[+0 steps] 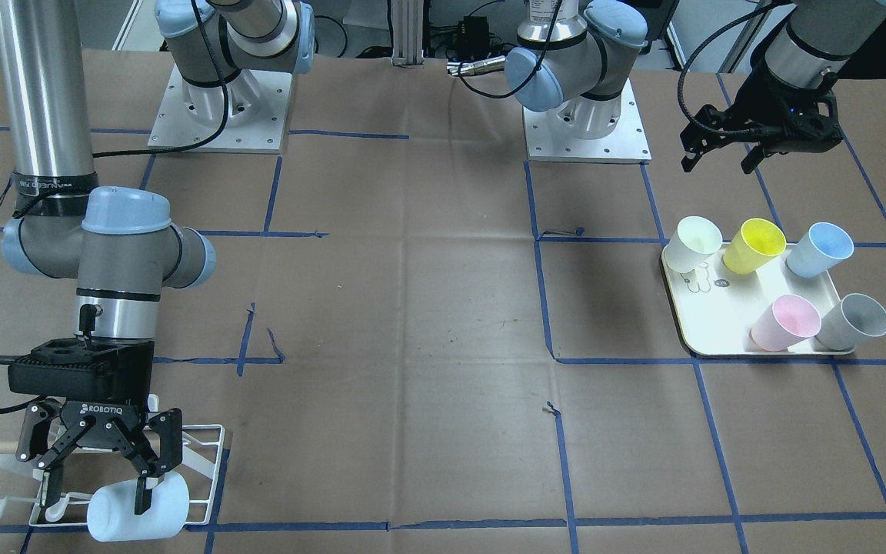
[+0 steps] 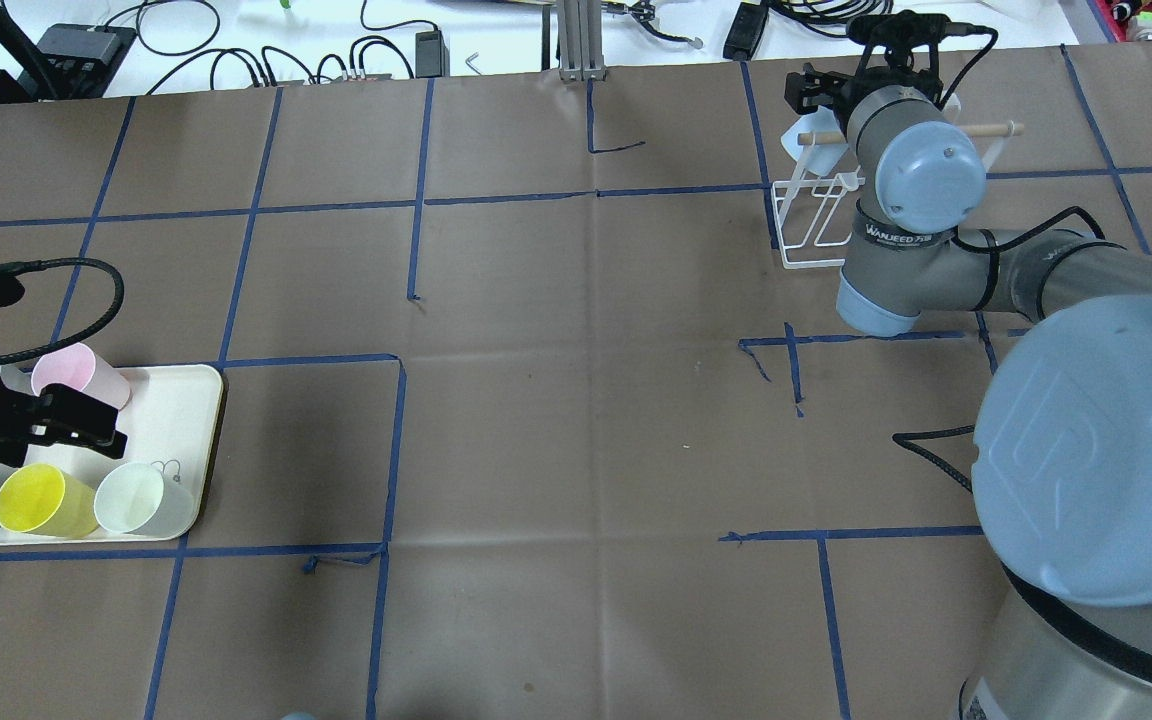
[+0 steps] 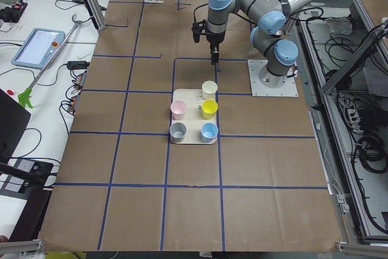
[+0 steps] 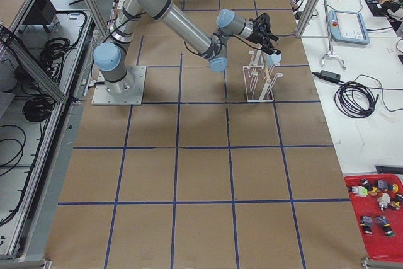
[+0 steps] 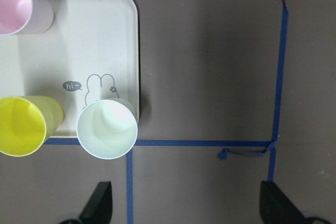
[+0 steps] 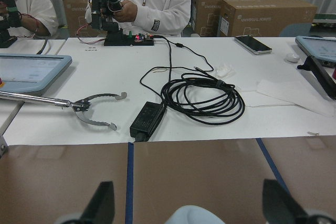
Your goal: Transfer IKEA cup to right arm and place on rack
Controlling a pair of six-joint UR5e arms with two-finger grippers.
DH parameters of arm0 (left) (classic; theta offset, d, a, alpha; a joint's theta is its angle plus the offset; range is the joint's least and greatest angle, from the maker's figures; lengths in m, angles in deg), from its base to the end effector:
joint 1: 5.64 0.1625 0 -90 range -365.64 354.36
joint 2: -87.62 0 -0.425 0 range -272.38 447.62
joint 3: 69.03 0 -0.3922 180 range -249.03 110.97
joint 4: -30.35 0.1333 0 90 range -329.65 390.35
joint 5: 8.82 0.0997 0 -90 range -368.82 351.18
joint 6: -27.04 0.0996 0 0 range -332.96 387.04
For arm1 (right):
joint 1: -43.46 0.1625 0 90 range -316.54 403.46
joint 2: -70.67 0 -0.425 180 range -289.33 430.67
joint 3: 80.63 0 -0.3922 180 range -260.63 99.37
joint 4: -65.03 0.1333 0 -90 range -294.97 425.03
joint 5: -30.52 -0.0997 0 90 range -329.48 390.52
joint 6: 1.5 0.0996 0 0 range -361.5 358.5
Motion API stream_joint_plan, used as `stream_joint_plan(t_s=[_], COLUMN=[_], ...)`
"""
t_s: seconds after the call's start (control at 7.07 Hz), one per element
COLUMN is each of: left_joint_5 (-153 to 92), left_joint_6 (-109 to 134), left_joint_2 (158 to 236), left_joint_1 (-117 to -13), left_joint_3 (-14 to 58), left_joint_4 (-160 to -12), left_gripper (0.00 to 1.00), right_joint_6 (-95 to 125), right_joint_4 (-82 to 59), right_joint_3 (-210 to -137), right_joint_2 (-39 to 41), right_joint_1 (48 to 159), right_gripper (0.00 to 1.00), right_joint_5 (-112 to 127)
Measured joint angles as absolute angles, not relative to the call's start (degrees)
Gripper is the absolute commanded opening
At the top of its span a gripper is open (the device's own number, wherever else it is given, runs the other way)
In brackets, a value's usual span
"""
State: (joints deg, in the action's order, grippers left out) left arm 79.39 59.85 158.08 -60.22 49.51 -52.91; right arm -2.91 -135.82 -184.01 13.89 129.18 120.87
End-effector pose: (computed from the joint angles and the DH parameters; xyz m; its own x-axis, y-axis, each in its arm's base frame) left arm 0.0864 -0.3569 0.3983 -0.9978 -0.0465 0.0476 -0.0458 0.9988 0.0162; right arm 0.0849 -0.6435 0.2796 -0.9973 0.0694 0.0248 0.0079 0.4351 -0.9004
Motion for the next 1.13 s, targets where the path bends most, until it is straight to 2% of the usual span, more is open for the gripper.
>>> stream_joint_plan(t_s=[0.28,0.85,1.13], left_joint_5=[79.2,78.9,78.8], left_joint_6=[61.0,61.0,61.0], left_joint_2=[159.4,165.0,168.2], left_joint_1=[-58.2,-58.0,-58.1], left_joint_3=[51.0,61.1,65.0], left_joint_4=[-51.7,-35.7,-29.2], left_gripper=[0.99,0.99,0.99], right_joint_6=[-2.9,-2.1,9.4], right_joint_4=[-135.6,-133.4,-132.9], right_joint_3=[-183.7,-183.9,-184.2], right_joint_2=[12.8,4.2,0.5], right_joint_1=[129.2,130.5,134.0], right_gripper=[1.00,1.00,1.00], right_joint_5=[120.8,118.7,114.9])
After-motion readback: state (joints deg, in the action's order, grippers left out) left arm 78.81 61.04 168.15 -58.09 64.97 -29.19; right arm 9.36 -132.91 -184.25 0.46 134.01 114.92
